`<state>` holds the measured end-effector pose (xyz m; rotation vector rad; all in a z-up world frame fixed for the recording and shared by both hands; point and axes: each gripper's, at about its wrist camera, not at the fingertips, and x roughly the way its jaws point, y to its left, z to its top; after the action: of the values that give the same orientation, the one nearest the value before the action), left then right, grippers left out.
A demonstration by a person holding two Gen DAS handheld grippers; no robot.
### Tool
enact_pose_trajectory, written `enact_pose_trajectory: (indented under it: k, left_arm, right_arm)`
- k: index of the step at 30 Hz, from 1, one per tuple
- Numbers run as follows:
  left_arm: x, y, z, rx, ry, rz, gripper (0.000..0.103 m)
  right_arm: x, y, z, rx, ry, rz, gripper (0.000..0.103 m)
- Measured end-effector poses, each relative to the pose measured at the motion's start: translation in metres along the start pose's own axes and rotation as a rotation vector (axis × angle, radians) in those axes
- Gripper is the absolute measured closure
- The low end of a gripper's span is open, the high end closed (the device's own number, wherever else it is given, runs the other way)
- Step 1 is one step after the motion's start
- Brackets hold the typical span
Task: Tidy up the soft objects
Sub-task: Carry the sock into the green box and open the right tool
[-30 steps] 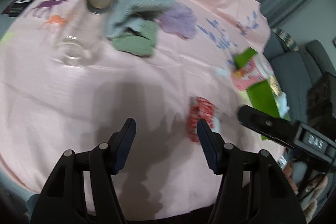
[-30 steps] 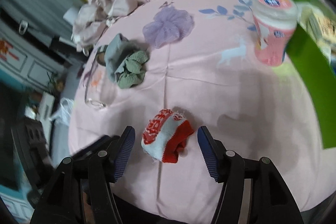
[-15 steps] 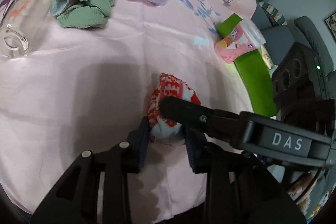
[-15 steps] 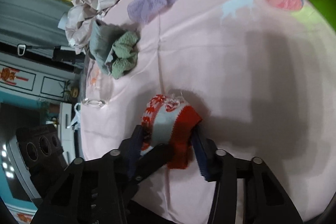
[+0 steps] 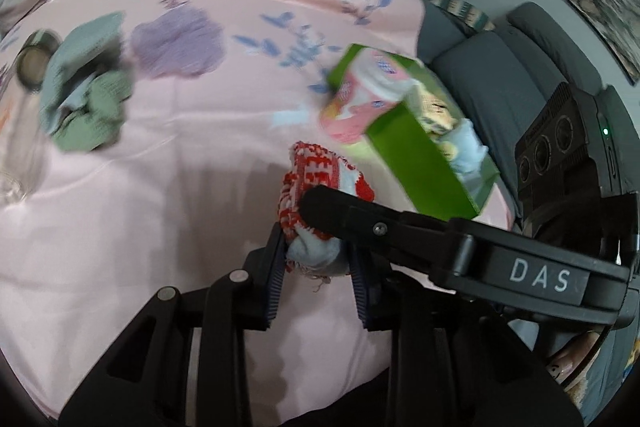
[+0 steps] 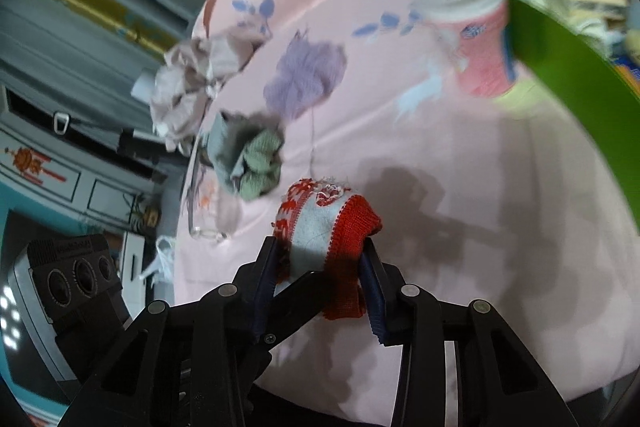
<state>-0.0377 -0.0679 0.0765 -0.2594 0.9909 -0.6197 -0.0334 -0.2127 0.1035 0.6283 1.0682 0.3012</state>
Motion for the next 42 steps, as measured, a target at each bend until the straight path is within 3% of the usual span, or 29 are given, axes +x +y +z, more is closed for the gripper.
enact_pose_trajectory:
  k: [22,30,42]
  left_arm:
    - [0.067,-0.128,0.046,0.27,0.05,-0.21,0.077]
    - [0.103,-0.152,0.052,0.3,0.123,-0.239,0.077]
    - [0.139,-0.159,0.051,0.29,0.218,-0.217,0.077]
  right_arm:
    - [-0.122,-0.08,0.032,0.168,-0.317,-0.129,0.061]
    - [-0.138,-0.109,0.041,0.21,-0.327,-0.196,0.061]
    - [-0.129,-0.146,0.054,0.282,-0.282,-0.253,0.061]
